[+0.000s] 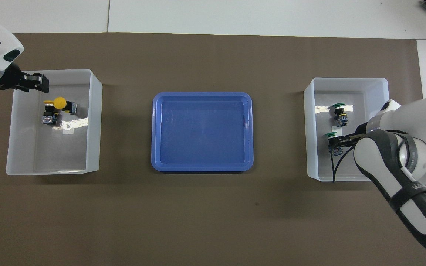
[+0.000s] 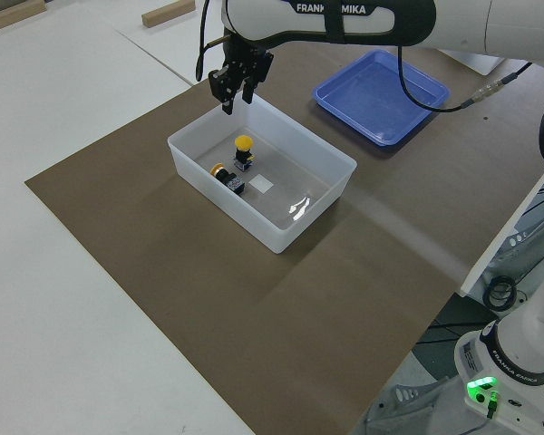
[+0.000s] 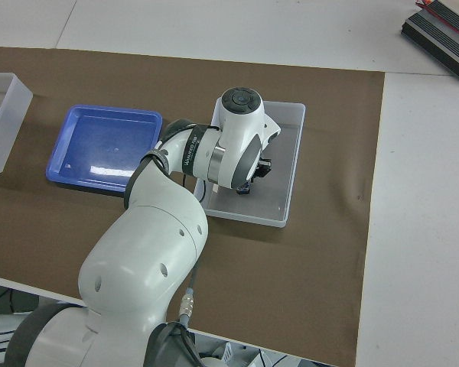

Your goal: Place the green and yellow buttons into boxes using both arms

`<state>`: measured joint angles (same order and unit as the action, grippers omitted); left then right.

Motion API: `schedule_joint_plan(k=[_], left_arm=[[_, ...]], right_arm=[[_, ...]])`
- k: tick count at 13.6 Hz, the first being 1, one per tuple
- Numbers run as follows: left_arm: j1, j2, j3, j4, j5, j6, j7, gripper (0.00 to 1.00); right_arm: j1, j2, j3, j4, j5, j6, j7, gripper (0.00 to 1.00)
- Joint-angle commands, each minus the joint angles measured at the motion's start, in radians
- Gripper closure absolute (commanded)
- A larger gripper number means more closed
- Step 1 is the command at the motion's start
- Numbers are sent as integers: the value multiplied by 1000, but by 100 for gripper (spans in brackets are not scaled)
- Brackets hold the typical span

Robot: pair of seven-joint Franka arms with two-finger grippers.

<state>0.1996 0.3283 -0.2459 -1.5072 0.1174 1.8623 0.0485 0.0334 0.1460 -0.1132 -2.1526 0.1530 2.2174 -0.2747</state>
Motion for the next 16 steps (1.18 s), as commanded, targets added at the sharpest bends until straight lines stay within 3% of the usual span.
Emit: schedule_joint_plan(k=[1, 4, 6, 10, 14, 16], left_arm=[[-99, 8, 11, 92, -1, -131, -59, 45], [-195, 8, 23, 156, 2, -254, -93, 45], [-207, -6, 19, 201, 2, -346, -93, 45], [-204, -89, 19, 254, 2, -497, -85, 44], [-149, -135, 27, 228, -8, -444, -20, 43], [-126, -161, 23, 168, -10, -390, 13, 41]], right_arm=[[-4, -22, 0, 35, -20, -13, 60, 0], [-4, -39, -2, 132, -36, -74, 161, 0], [2, -60, 0, 203, -134, -128, 228, 0], [2, -127, 4, 328, -153, -316, 298, 0], [-7, -177, 1, 500, -155, -588, 296, 0], [-1, -206, -5, 537, -156, -662, 296, 0]])
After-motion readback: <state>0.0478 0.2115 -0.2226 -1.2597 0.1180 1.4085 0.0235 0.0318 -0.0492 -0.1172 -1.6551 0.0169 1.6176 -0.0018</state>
